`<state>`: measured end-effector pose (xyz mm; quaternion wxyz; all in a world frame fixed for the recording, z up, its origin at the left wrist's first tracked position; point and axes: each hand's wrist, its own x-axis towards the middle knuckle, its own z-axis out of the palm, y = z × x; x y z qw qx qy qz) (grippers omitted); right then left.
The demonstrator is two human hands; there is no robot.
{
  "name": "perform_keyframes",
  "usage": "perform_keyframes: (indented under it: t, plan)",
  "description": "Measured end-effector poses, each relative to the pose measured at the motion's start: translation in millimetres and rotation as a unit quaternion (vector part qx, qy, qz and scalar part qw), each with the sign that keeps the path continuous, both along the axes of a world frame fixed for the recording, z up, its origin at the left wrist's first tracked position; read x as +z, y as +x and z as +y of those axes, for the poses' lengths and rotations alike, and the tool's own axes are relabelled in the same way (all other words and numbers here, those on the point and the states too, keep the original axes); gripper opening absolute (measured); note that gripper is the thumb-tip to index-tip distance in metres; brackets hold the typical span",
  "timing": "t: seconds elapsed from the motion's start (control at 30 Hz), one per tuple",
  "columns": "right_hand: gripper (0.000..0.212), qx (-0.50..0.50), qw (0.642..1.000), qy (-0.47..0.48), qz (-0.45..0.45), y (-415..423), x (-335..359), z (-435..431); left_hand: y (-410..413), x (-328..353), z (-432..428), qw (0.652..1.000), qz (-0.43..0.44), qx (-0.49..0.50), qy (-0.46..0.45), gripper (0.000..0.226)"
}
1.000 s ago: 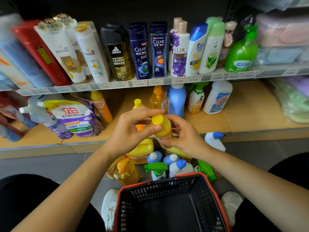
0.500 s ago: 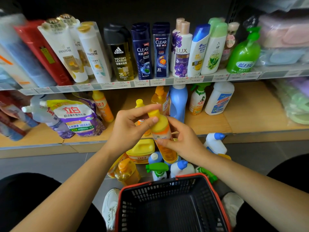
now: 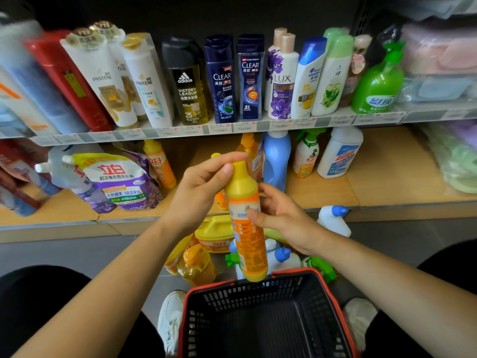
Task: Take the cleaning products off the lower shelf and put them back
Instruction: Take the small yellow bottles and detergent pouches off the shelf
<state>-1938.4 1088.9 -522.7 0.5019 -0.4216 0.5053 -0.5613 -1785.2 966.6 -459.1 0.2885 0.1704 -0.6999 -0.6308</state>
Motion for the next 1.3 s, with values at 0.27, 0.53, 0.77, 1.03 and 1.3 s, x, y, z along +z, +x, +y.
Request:
perform_keyframes:
  t: [0.27, 0.53, 0.77, 1.03, 1.3]
  plan:
    - [0.047, 0.014, 0.999, 0.015, -0.048, 1.2, 1.8, -0.4, 0.6, -3.0, 1.3, 0.998, 0.002, 0.069, 0.011, 0.028]
    - [0.046, 0.008, 0.999, 0.025, -0.036, 0.0, 0.4, -1.2, 0.1, -7.0, 1.7, 0.998, -0.003, 0.062, -0.023, 0.033]
    - [0.054, -0.015, 0.998, 0.011, 0.068, -5.8, 2.5, -3.7, 0.6, -12.3, 1.9, 0.995, 0.015, 0.095, -0.018, 0.024]
    - [0.058, -0.06, 0.98, 0.003, 0.189, -21.8, 2.9, -8.4, -6.3, -29.0, -7.5, 0.996, -0.03, 0.087, -0.012, 0.027]
    - [0.046, -0.158, 0.963, 0.009, 0.219, -67.3, -0.6, -28.7, -20.3, -63.5, -54.2, 0.952, -0.221, 0.17, -0.129, 0.027]
